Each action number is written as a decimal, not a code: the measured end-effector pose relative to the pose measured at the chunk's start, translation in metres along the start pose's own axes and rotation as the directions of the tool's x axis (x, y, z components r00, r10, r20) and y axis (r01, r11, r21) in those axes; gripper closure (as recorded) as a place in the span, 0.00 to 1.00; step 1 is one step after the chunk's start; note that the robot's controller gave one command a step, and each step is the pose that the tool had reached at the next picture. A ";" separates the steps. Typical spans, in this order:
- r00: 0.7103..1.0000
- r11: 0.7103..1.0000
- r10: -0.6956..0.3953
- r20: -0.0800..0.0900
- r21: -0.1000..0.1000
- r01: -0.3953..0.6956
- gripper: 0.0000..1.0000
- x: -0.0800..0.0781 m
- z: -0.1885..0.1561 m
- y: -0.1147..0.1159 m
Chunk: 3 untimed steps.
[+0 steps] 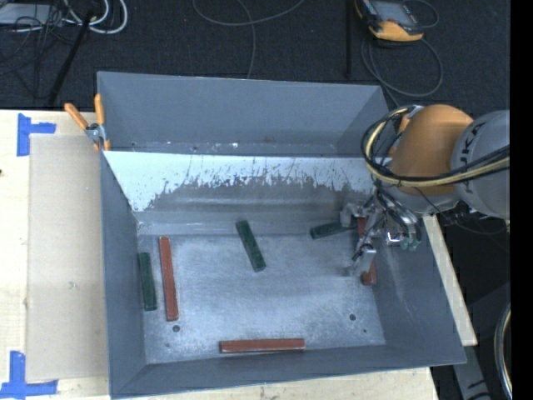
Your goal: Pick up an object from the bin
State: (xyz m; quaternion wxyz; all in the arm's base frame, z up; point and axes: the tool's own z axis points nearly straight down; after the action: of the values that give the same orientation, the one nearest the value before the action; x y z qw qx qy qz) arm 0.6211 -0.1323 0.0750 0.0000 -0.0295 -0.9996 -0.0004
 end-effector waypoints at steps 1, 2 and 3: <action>0.986 0.986 -0.168 0.002 0.000 0.168 0.00 0.004 0.005 0.048; 1.000 1.000 -0.023 0.004 0.001 0.023 0.00 0.001 0.004 0.017; 0.996 0.996 -0.093 0.002 0.001 0.093 0.00 0.005 0.004 0.042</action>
Offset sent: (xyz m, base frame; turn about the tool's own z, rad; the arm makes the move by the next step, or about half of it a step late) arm -0.0024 0.0466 -0.0050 -0.1694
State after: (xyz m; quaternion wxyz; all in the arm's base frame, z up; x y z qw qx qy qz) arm 0.6184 -0.0901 0.0705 -0.0011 0.0170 -0.9999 -0.0001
